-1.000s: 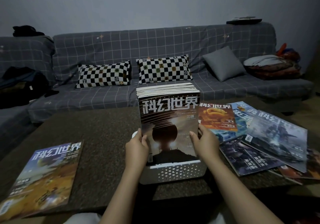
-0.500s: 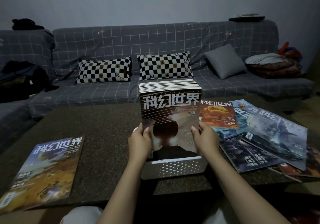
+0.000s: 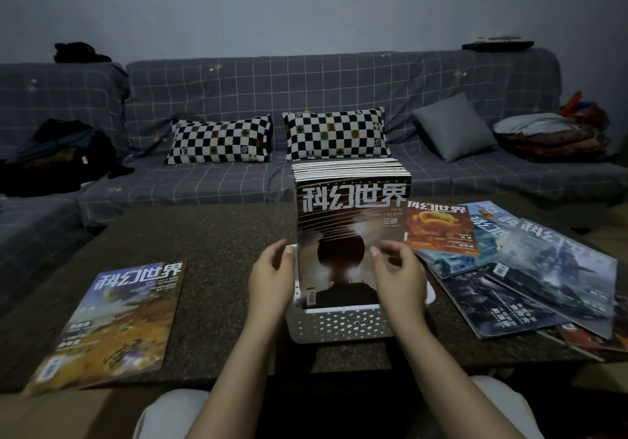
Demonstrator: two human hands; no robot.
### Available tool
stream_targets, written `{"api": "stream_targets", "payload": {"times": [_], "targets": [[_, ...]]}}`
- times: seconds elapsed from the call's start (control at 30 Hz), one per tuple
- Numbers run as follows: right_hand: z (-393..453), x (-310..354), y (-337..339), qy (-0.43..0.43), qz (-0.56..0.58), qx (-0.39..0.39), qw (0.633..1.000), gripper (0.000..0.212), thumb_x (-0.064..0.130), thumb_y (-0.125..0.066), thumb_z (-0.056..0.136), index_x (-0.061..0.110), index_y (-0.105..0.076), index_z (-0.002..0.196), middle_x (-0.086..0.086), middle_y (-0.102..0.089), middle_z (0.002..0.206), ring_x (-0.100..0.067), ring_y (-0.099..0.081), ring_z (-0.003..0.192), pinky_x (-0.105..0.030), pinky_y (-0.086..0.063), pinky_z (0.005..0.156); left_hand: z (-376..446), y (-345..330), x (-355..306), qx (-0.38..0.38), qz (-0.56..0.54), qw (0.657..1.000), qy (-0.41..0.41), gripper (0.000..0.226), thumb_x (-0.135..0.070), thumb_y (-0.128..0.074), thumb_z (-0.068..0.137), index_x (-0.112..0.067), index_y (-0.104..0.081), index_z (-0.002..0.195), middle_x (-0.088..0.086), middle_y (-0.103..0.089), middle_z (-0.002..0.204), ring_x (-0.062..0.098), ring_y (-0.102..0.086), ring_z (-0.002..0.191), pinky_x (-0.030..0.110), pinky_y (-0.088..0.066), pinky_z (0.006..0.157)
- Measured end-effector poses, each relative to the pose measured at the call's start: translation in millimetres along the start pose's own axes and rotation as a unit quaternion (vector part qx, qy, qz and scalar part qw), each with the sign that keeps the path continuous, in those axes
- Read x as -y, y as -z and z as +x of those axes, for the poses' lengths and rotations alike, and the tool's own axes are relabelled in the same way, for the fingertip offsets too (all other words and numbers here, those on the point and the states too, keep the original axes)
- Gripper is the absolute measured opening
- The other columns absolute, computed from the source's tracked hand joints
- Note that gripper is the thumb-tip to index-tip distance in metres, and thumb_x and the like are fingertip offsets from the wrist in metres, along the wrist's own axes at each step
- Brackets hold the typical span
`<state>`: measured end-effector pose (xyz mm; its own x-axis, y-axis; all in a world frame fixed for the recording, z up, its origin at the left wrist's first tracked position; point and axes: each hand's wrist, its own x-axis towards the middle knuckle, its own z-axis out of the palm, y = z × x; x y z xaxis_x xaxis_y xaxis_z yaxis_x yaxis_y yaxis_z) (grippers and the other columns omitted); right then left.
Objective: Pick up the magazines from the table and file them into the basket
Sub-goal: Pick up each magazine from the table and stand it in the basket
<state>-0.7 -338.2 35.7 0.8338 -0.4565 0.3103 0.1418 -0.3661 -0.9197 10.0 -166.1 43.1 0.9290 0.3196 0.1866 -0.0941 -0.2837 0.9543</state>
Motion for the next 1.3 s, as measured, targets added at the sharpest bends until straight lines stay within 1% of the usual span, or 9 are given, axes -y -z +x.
{"api": "stream_targets", "payload": {"times": [0.1,0.23,0.37,0.57,0.67,0.83,1.0,1.17,1.3], "targets": [[-27,23,-22,0.012,0.087,0.084,0.993,0.013,0.030,-0.063,0.085,0.031,-0.060,0.098,0.020,-0.062,0.092,0.008,-0.058,0.083,-0.007,-0.044,0.063,-3,30,6,-0.002,-0.055,0.998,0.001,0.022,-0.024,-0.050,0.095,-0.022,-0.062,0.113,-0.006,-0.067,0.106,0.006,-0.065,0.096,0.030,-0.053,0.084],[-62,48,-67,0.044,0.133,0.182,0.973,0.011,0.019,-0.065,0.085,0.023,-0.064,0.095,0.015,-0.066,0.086,0.012,-0.059,0.078,-0.004,-0.044,0.068,0,76,23,-0.020,-0.067,0.997,0.014,0.019,-0.014,-0.050,0.095,-0.025,-0.065,0.090,0.003,-0.070,0.094,0.010,-0.069,0.080,0.030,-0.053,0.078],[-95,58,-124,0.076,0.112,0.275,0.952,0.013,0.021,-0.066,0.084,0.022,-0.066,0.097,0.017,-0.065,0.085,0.009,-0.060,0.078,-0.003,-0.042,0.068,5,129,58,-0.049,0.020,0.998,0.021,0.015,-0.015,-0.053,0.093,-0.018,-0.066,0.098,0.004,-0.070,0.097,0.017,-0.066,0.092,0.039,-0.052,0.088],[-126,40,-205,0.028,0.043,0.379,0.924,0.025,0.027,-0.067,0.083,0.022,-0.066,0.107,0.006,-0.068,0.099,-0.003,-0.062,0.087,-0.006,-0.045,0.073,12,189,116,-0.104,0.177,0.978,0.045,0.020,-0.025,-0.058,0.089,-0.015,-0.067,0.104,-0.003,-0.067,0.097,0.018,-0.062,0.100,0.026,-0.043,0.081],[-133,29,-237,0.020,0.002,0.422,0.906,0.034,0.030,-0.066,0.083,0.022,-0.063,0.116,0.003,-0.067,0.111,-0.007,-0.061,0.099,-0.019,-0.046,0.085,23,211,145,-0.111,0.262,0.955,0.080,0.030,-0.030,-0.055,0.089,-0.015,-0.064,0.114,0.007,-0.065,0.114,0.025,-0.057,0.112,0.043,-0.043,0.098],[-138,19,-272,0.016,-0.040,0.441,0.896,0.044,0.030,-0.066,0.083,0.017,-0.058,0.125,0.000,-0.066,0.116,-0.009,-0.061,0.103,-0.017,-0.042,0.083,42,242,178,-0.120,0.428,0.885,0.136,0.045,-0.038,-0.048,0.092,-0.016,-0.052,0.131,0.016,-0.034,0.149,0.027,-0.021,0.141,0.051,-0.006,0.114],[-138,12,-286,-0.001,-0.047,0.414,0.909,0.041,0.030,-0.066,0.082,0.016,-0.062,0.121,-0.002,-0.069,0.107,-0.006,-0.059,0.088,-0.017,-0.041,0.074,56,257,185,-0.126,0.480,0.848,0.186,0.066,-0.059,-0.049,0.084,-0.020,-0.045,0.136,0.019,-0.031,0.149,0.038,-0.027,0.132,0.046,-0.022,0.105],[-132,3,-281,-0.024,-0.061,0.372,0.926,0.042,0.029,-0.066,0.079,0.017,-0.062,0.119,-0.011,-0.066,0.111,-0.024,-0.057,0.108,-0.037,-0.047,0.095,48,253,175,-0.196,0.349,0.892,0.210,0.072,-0.045,-0.075,0.072,-0.012,-0.049,0.131,0.020,-0.050,0.127,0.038,-0.043,0.118,0.041,-0.039,0.094],[-127,-1,-261,-0.058,-0.055,0.353,0.932,0.039,0.028,-0.066,0.079,0.018,-0.062,0.117,-0.009,-0.067,0.108,-0.025,-0.056,0.110,-0.041,-0.046,0.096,31,242,162,-0.212,0.196,0.935,0.206,0.039,-0.023,-0.072,0.079,-0.011,-0.061,0.114,0.010,-0.066,0.111,0.026,-0.061,0.099,0.036,-0.048,0.080]]}}
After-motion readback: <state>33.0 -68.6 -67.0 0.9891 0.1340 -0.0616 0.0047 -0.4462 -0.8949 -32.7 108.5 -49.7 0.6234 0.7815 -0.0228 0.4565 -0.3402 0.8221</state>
